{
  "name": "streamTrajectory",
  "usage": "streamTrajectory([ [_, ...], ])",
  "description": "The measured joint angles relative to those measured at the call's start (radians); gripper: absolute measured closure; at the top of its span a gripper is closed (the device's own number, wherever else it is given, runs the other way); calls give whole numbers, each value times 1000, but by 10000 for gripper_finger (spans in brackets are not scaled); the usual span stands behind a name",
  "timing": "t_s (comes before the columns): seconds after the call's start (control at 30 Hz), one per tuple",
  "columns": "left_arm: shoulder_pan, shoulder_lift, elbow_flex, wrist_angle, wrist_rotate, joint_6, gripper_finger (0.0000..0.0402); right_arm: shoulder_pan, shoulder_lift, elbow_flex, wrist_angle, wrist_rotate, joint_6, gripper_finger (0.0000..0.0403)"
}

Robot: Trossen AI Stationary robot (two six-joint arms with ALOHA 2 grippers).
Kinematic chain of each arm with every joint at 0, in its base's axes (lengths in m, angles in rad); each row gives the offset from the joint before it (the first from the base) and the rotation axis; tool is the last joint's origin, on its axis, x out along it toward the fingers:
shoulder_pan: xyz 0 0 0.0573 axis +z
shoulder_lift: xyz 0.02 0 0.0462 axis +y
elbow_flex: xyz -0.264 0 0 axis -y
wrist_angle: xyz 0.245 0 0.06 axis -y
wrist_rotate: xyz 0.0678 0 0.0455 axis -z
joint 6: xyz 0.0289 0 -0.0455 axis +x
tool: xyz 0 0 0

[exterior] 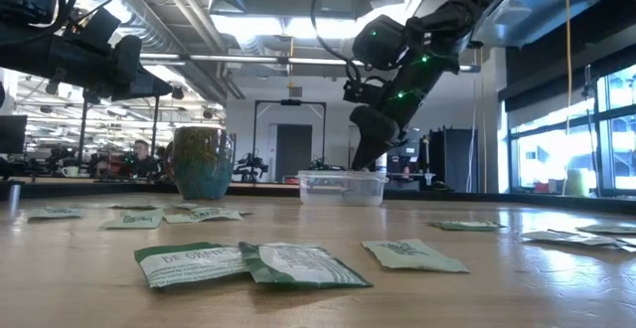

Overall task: Pick and place Stevia / Truvia into bins
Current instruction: Put the truvia packet into the transparent container, then put the stevia packet into the transparent container

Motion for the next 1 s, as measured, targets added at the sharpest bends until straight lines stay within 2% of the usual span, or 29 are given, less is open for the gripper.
streamTrajectory([
  [0.17,0,0,0,0,0,0,343,0,-55,5,-50,-1,29,305],
  [0.33,0,0,0,0,0,0,343,29,-172,61,-377,-22,168,303],
  [0.5,0,0,0,1,0,0,343,134,-290,80,-727,-56,424,303],
  [0.63,0,0,0,1,-2,0,343,275,-350,80,-925,-57,701,303],
  [0.83,0,0,0,1,-11,52,343,507,-360,80,-963,-57,972,303],
  [1.0,0,0,0,1,-11,79,343,642,-334,33,-946,-57,1162,304],
])
